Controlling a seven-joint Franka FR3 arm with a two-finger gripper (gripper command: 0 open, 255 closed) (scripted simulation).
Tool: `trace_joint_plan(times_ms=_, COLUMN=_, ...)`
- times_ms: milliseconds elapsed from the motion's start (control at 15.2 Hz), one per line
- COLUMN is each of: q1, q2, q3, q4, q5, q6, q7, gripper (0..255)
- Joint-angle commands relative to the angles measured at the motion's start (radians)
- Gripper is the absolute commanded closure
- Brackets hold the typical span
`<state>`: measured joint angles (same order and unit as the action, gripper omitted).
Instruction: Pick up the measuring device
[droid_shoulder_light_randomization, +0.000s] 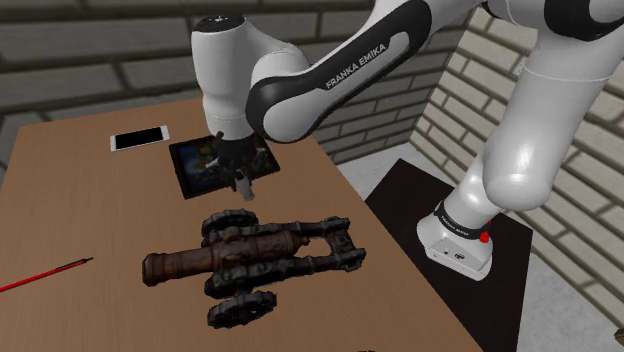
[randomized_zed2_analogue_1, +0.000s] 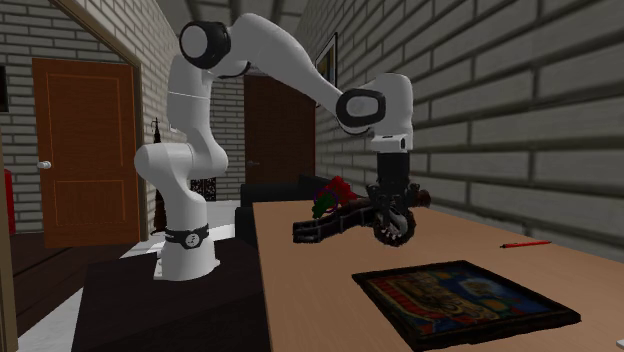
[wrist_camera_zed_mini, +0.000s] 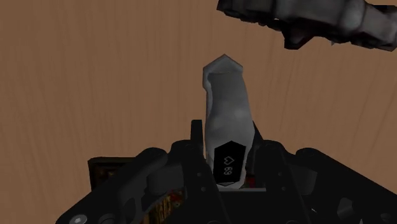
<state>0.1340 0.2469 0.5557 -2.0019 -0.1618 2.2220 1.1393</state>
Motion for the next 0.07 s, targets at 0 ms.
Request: trace_joint_plan(times_ms=0, q1=0.000, q2=-0.004, q3=0.001, q4=0.002, q5=0.003, q6=-0.005, q7=-0.001, gripper=255)
